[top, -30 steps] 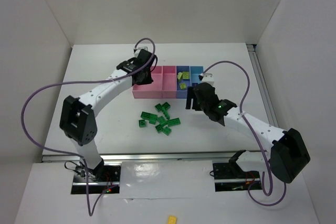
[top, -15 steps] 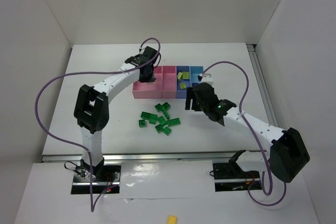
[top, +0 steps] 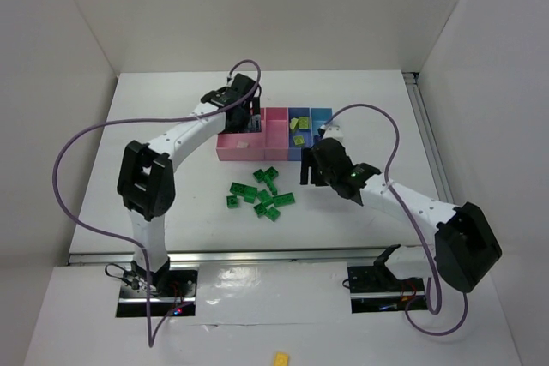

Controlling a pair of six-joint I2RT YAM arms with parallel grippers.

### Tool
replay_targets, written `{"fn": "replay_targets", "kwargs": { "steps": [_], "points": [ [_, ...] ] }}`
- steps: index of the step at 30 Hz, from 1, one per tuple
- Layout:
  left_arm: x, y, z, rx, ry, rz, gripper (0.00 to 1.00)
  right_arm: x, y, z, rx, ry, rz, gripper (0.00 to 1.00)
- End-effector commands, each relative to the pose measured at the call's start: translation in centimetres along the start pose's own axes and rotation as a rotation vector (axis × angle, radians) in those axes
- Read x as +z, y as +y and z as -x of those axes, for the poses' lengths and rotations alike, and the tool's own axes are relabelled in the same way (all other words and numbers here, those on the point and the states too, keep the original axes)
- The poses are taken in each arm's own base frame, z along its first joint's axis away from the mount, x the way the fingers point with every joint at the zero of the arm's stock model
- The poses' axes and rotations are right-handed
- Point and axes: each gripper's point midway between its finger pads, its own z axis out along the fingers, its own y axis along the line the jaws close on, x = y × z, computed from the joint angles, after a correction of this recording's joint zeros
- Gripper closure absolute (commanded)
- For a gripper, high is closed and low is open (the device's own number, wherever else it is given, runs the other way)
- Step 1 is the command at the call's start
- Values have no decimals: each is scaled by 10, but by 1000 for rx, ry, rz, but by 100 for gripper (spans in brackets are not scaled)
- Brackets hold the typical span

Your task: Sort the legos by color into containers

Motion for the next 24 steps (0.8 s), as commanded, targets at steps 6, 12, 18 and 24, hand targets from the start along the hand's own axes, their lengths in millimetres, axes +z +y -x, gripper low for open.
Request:
{"fn": "replay_targets", "kwargs": {
  "steps": [6, 12, 18, 24],
  "points": [
    [-94, 23, -2, -42, -115, -32, 13, 15, 43, -20, -104, 56, 85, 18],
    [-123, 52, -52, -110, -109, -48, 14, 21, 71, -6, -134, 40, 150, 18],
    [-139, 65, -71, -136, -114, -60, 14, 28, 92, -3, -166, 52, 211, 18],
    [-147, 74, -73, -160, -134, -42, 14, 38, 113, -15, -186, 97, 285, 21]
  ]
}}
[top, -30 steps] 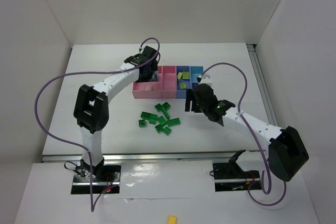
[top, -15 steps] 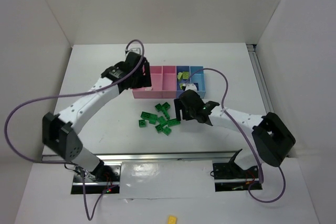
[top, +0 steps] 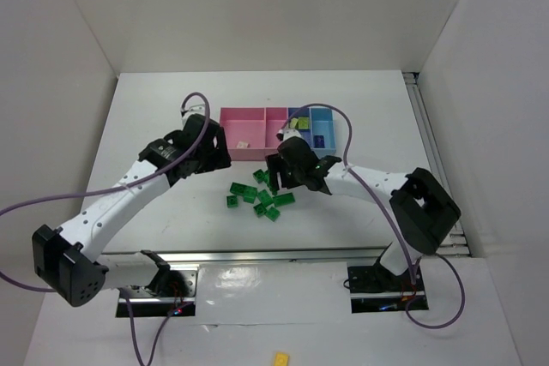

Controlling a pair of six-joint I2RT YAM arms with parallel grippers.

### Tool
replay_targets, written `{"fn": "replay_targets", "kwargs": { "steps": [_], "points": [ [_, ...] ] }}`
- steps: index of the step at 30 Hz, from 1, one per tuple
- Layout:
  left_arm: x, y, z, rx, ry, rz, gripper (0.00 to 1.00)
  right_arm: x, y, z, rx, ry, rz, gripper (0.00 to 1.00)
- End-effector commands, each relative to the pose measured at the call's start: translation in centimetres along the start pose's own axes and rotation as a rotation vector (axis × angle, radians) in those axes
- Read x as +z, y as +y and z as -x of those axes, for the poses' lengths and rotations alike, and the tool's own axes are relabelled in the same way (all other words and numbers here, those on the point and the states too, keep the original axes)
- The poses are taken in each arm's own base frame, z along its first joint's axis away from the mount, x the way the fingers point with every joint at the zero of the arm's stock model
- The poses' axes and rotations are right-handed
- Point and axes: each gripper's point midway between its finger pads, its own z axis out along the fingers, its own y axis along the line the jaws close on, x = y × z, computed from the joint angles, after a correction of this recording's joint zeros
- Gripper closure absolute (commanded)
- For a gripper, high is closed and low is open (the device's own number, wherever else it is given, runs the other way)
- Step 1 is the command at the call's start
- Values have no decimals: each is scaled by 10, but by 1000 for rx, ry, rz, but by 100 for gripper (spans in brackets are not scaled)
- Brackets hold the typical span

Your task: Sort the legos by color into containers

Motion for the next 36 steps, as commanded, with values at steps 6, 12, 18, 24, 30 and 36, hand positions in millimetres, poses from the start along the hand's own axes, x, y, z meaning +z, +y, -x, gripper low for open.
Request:
{"fn": "replay_targets", "kwargs": {
  "steps": [6, 12, 18, 24, 30, 36],
  "points": [
    [-12, 2, 2, -57, -42, -9, 14, 18, 27, 11, -27, -14, 84, 22],
    [-9, 6, -4, -50, -27, 3, 14, 26, 27, 3, -39, 10, 85, 27],
    [-5, 7, -9, -53, -14, 14, 14, 32, 27, 3, -40, 20, 80, 38],
    [-2, 10, -15, -46, 0, 24, 14, 36, 27, 2, -40, 21, 80, 54],
    [-2, 10, -15, -46, 0, 24, 14, 29, 32, 0, -54, 22, 81, 75],
    [-4, 15, -13, -37, -13, 40, 14, 2, 33, 10, -72, -24, 70, 84]
  ]
}}
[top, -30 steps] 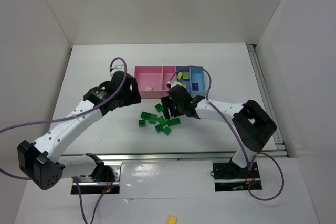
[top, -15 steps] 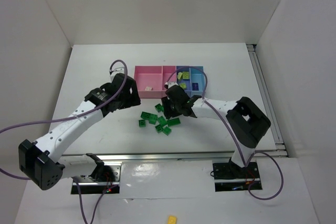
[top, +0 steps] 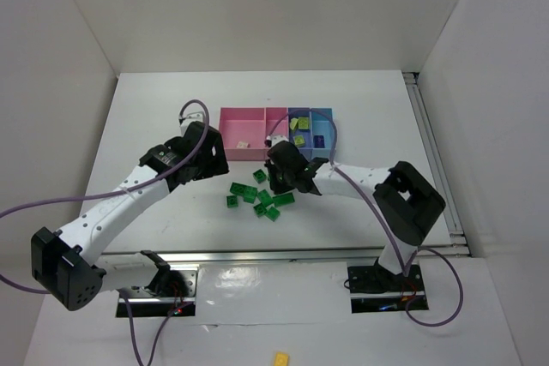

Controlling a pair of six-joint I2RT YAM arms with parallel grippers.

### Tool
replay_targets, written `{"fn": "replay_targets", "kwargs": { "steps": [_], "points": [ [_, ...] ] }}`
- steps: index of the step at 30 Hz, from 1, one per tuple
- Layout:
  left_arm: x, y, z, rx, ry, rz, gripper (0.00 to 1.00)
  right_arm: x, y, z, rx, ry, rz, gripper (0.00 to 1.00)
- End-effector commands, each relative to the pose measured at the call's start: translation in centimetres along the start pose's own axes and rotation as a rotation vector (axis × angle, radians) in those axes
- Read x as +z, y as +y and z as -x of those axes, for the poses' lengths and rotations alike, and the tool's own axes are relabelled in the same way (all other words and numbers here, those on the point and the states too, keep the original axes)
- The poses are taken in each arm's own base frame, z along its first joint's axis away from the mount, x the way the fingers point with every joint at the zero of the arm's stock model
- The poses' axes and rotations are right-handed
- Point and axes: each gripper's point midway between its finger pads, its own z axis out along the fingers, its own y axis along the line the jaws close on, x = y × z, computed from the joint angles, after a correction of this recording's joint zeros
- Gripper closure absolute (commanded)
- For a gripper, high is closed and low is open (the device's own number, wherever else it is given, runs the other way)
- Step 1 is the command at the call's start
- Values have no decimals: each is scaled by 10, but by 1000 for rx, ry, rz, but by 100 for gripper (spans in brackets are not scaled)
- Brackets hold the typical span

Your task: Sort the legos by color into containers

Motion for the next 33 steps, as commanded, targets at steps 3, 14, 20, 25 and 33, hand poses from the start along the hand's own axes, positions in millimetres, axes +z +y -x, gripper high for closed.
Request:
{"fn": "replay_targets", "kwargs": {
  "steps": [3, 14, 20, 25, 33],
  "points": [
    [-6, 5, 1, -17, -21, 10, 14, -52, 10, 43, -8, -159, 2, 84],
    [2, 14, -11, -27, 17, 32, 14, -80, 1, 105, 22, -311, -98, 84],
    [6, 17, -18, -7, 49, 37, 14, -62, -17, 143, 39, -339, -164, 84],
    [10, 20, -26, -1, 68, 40, 14, -37, -25, 168, 71, -339, -142, 84],
    [18, 17, -48, -23, 127, 12, 14, -21, -37, 187, 94, -343, -167, 84]
  ]
}}
